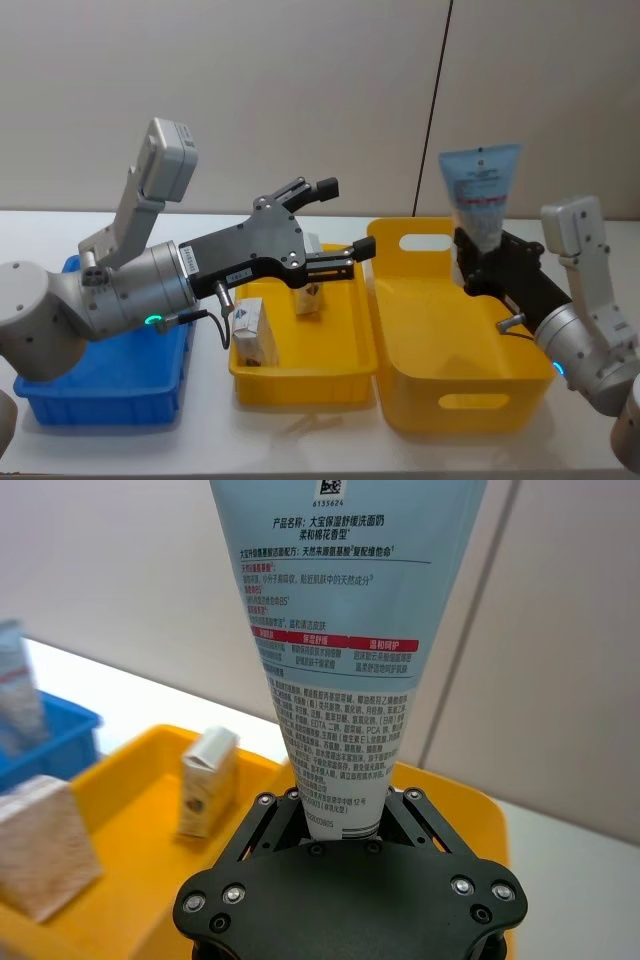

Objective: Bimanual collaborative sorting of washing and personal care products

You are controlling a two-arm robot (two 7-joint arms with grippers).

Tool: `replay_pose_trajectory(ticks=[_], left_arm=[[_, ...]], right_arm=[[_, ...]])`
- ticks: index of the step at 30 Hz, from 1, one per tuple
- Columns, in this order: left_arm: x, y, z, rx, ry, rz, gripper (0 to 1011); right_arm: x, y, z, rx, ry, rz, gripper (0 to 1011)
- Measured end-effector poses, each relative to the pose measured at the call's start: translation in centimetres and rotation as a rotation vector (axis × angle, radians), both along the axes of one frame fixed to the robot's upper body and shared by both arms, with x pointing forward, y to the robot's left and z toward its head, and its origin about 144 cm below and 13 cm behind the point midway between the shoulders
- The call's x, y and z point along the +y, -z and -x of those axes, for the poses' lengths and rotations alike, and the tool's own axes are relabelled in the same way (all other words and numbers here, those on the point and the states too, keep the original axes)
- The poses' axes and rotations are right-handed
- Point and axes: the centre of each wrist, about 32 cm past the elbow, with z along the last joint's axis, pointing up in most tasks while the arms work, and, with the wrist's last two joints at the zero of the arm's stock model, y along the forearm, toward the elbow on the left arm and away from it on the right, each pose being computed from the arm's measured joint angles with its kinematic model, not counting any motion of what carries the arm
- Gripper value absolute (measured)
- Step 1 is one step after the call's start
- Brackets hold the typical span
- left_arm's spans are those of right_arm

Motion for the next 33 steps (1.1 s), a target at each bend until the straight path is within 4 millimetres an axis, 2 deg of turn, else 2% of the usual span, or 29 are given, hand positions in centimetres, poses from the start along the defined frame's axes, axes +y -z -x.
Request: replay_pose_trajectory(ticks=[7, 18, 21, 28, 32, 33], left_arm=[[0.0, 0.0, 0.0, 0.000, 0.000, 0.000, 1001], [0.0, 0.0, 0.0, 0.000, 0.000, 0.000, 1001], [0.0, 0.0, 0.0, 0.000, 0.000, 0.000, 1001], [0.0, 0.0, 0.0, 0.000, 0.000, 0.000, 1001], [0.0, 0.0, 0.0, 0.000, 0.000, 0.000, 1001], [0.0, 0.0, 0.0, 0.000, 0.000, 0.000, 1001]], right_arm=[[-0.8, 1.5, -1.4, 0.055, 0.073, -0.013, 195], [-0.9, 2.9, -2.9, 0.112, 0.105, -0.028, 200], [-0.9, 3.2, -3.1, 0.121, 0.108, -0.032, 267], [-0.9, 3.4, -3.4, 0.123, 0.109, -0.040, 529], [-0.9, 3.3, -3.4, 0.117, 0.110, -0.044, 603], [-0.9, 3.3, -3.4, 0.115, 0.111, -0.045, 672]])
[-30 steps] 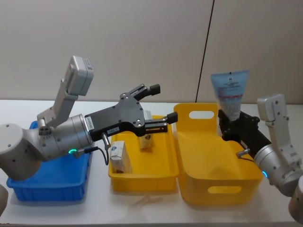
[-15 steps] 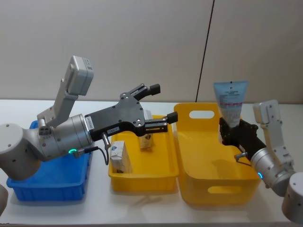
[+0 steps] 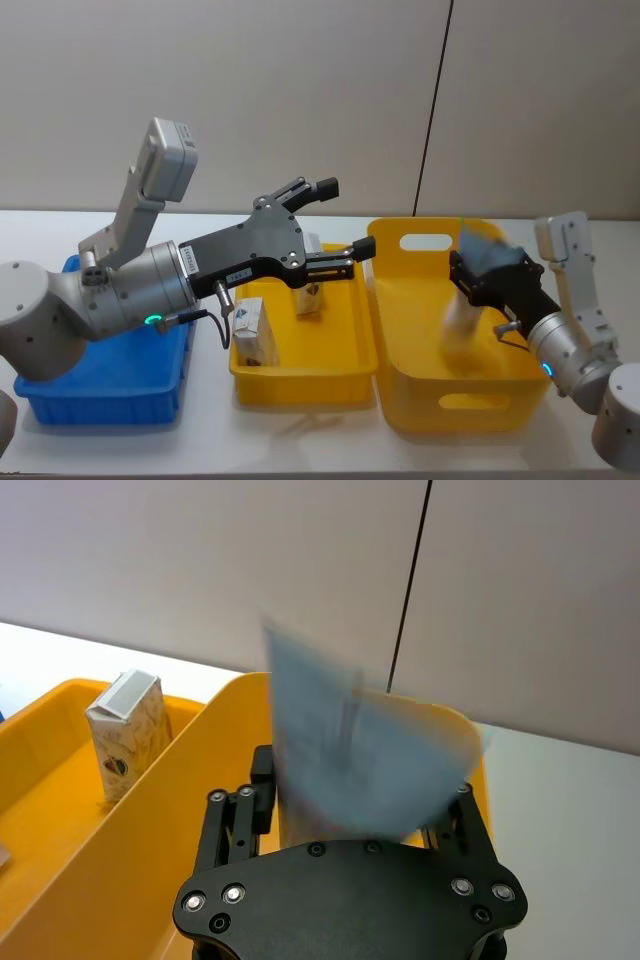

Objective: Bimanual collaborative sorting of washing and personal care products

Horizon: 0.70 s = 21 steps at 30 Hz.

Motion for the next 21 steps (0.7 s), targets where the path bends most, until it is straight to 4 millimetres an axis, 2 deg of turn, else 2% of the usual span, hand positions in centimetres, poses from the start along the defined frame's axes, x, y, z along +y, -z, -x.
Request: replay_pose_trajectory(ticks=[5, 6, 7, 11, 21], left_arm=[[0.01, 0.00, 0.00, 0.000, 0.000, 0.000, 1001], [0.00, 0.00, 0.00, 0.000, 0.000, 0.000, 1001], [0.01, 0.00, 0.00, 0.000, 0.000, 0.000, 1001], [0.00, 0.00, 0.00, 0.000, 0.000, 0.000, 1001], [0.00, 0.00, 0.00, 0.000, 0.000, 0.000, 1001]], right_arm=[[-0.07, -0.11, 0.16, -0.008, 0.001, -0.002, 848], [-0.09, -0.13, 0.19, -0.010, 0.001, -0.003, 848], [-0.12, -0.19, 0.26, -0.013, 0.001, -0.004, 904], [-0.21, -0.34, 0.43, -0.022, 0.003, -0.005, 990], [-0.40, -0.76, 1.01, -0.051, 0.005, -0.009, 1003]])
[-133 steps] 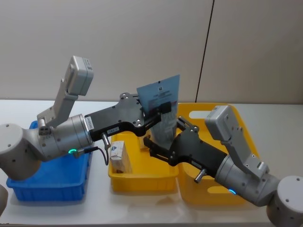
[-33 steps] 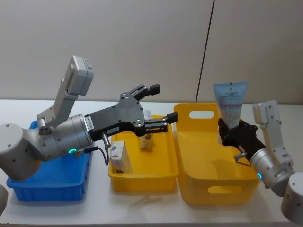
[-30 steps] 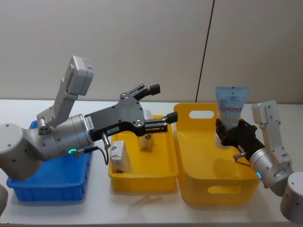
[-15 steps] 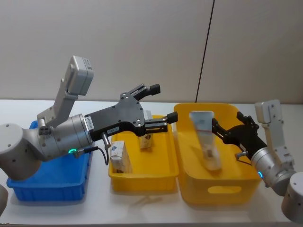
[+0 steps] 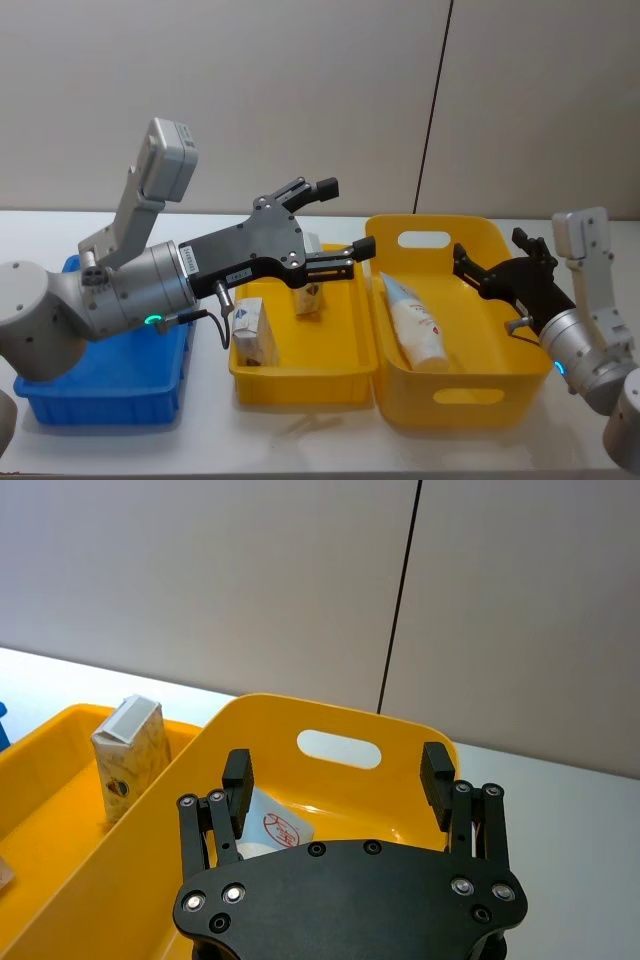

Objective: Bimanual collaborative sorting of washing and personal care products

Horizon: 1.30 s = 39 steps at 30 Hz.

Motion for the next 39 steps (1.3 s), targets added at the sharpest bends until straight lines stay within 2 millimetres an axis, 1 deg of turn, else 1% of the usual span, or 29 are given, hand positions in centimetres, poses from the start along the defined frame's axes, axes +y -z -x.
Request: replay_pose_trajectory(ticks=[27, 33, 39], left_arm=[[0.0, 0.0, 0.0, 0.001, -0.002, -0.001, 1001], [0.1, 0.5, 0.4, 0.009, -0.035, -0.004, 1001], [0.3, 1.5, 1.2, 0.027, -0.115, -0.014, 1001]], right_arm=[[-0.1, -0.5, 0.7, -0.031, 0.004, -0.005, 1003], [0.2, -0.3, 1.4, -0.032, -0.001, -0.005, 1002], [1.0, 0.0, 2.9, -0.028, -0.012, -0.011, 1002]])
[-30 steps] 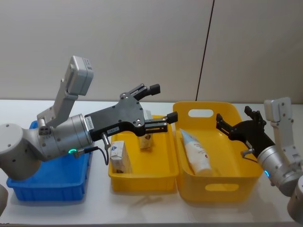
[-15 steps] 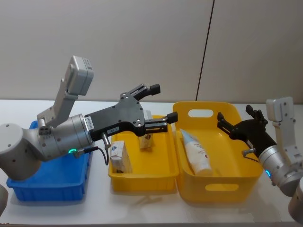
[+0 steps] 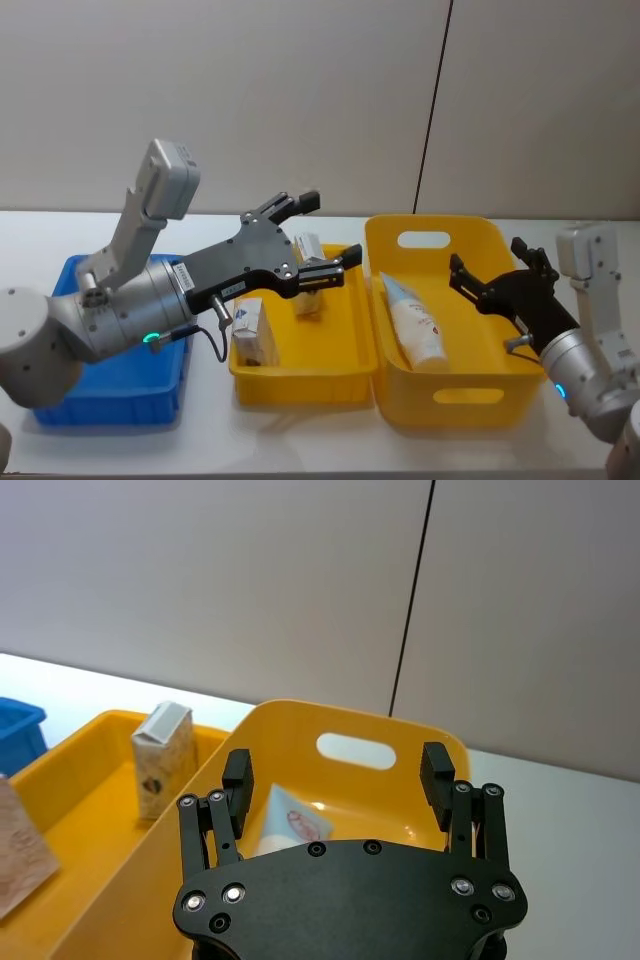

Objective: Bimanual collaborative sorting of washing and personal care products

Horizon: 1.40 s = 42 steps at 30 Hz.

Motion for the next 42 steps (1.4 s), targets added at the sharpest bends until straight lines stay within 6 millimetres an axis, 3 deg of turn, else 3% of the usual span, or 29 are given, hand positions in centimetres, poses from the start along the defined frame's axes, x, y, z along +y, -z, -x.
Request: replay_pose_trajectory(ticks=[28, 42], left_arm=[[0.8, 3.9, 4.2, 0.047, -0.359, -0.052, 1001], [1.1, 5.5, 6.4, 0.051, -0.536, -0.080, 1001]], right_arm=[[4.2, 0.5, 8.1, 0.027, -0.069, -0.062, 1002], [4.5, 0.4, 8.9, 0.030, -0.075, -0.070, 1002]])
